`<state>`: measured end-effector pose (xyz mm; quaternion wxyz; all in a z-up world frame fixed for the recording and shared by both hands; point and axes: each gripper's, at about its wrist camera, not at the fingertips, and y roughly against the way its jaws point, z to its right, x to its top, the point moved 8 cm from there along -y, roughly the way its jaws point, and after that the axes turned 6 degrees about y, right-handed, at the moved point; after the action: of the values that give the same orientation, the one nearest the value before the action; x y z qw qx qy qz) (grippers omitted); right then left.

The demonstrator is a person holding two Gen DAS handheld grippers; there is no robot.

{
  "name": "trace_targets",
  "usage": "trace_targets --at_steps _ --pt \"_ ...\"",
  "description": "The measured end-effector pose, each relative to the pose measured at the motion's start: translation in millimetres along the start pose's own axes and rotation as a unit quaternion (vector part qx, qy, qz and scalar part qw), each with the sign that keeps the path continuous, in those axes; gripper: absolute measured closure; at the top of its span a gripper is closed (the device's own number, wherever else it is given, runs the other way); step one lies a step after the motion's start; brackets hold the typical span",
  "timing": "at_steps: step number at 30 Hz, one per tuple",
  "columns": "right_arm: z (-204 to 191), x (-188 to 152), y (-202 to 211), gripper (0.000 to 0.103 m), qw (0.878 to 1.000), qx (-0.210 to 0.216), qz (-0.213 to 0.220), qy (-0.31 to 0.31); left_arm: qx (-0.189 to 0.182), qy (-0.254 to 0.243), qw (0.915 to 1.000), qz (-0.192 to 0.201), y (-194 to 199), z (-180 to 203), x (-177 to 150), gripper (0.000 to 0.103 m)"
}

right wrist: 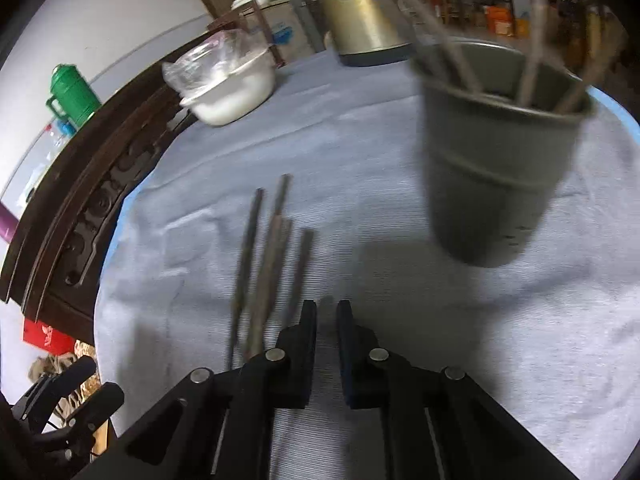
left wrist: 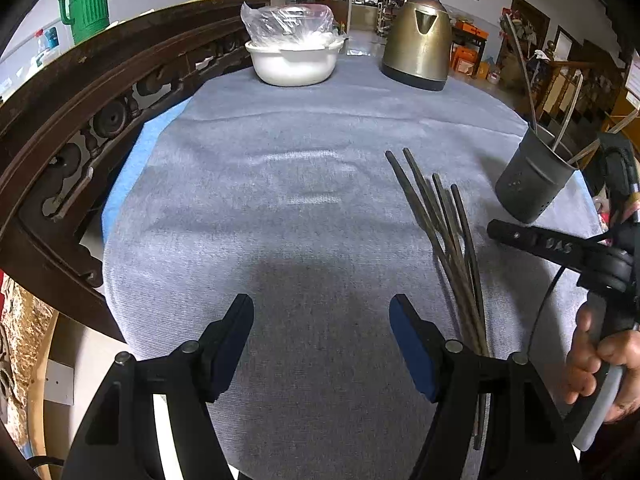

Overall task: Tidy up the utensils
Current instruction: 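Lower the left tool back to the remaining sticks and grasp one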

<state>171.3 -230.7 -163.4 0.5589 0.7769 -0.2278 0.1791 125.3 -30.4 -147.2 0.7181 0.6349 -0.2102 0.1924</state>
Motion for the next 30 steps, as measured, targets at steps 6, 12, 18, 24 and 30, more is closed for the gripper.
trace_targets --at_steps 6,12,18,24,30 --pt "-5 12 2 0.09 0.998 0.051 0.013 -0.033 -0.003 -0.005 1.0 -0.003 -1 7 0 0.032" --pt "-15 17 -21 0.09 0.998 0.053 -0.008 -0.042 -0.001 0.0 1.0 -0.003 -1 3 -1 0.032" --pt "-20 16 -38 0.089 0.998 0.043 -0.031 -0.041 0.001 0.001 1.0 -0.003 -1 1 1 0.032" --pt "-11 13 -29 0.095 0.999 0.015 -0.031 -0.023 -0.024 -0.002 0.9997 -0.011 -2 7 11 0.032" --pt "16 5 -2 0.096 0.999 -0.04 -0.019 0.004 -0.099 -0.028 0.9941 -0.034 -14 45 42 0.045"
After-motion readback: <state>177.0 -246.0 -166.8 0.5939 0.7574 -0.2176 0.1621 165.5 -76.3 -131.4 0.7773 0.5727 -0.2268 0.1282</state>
